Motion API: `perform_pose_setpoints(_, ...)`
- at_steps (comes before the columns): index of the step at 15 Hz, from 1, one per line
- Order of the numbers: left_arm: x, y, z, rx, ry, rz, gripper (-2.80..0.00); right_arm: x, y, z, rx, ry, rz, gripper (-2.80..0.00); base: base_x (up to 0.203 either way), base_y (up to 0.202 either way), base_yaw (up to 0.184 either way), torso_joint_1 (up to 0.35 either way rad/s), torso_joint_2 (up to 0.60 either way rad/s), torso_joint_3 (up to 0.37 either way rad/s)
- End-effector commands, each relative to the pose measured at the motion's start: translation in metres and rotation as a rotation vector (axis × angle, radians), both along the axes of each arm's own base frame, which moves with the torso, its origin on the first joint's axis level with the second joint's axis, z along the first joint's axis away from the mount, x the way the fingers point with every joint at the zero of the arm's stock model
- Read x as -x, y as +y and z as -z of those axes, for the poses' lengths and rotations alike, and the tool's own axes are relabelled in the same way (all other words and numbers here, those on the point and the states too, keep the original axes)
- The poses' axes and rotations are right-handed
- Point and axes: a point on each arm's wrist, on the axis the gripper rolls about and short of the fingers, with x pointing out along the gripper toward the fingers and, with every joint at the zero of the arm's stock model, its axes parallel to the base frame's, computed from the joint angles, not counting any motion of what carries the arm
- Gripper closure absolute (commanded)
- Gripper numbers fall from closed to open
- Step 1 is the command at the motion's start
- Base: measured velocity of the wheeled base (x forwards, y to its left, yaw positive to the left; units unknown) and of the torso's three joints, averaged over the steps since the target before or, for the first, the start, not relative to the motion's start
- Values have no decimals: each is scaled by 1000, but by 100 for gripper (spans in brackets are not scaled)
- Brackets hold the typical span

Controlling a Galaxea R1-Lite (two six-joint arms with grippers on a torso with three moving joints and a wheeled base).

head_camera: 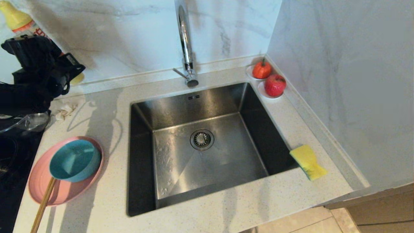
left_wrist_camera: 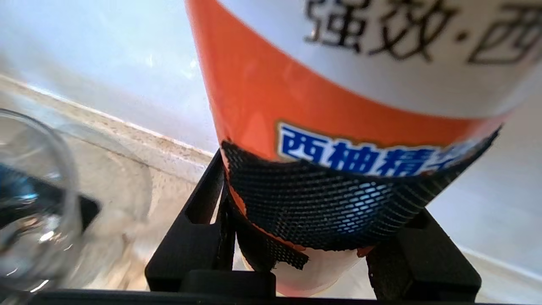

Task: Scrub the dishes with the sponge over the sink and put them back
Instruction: Squeeze it onto the sponge

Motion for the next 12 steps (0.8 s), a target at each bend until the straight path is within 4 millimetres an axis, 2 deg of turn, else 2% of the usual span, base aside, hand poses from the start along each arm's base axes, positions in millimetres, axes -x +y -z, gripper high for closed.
perform_pose_setpoints(1, 51, -19, -49, -13, -65, 24, 0, 0, 0, 0, 0, 1, 1, 0, 0, 0, 0, 0, 0, 0)
perform_pose_setpoints(6, 142, -56, -97, -50, -14, 143, 0, 0, 0, 0, 0, 1, 1, 0, 0, 0, 0, 0, 0, 0)
perform_pose_setpoints(12, 251, -110, -125, -343, -17, 362, 0, 0, 0, 0, 0, 1, 0, 0, 0, 0, 0, 0, 0, 0)
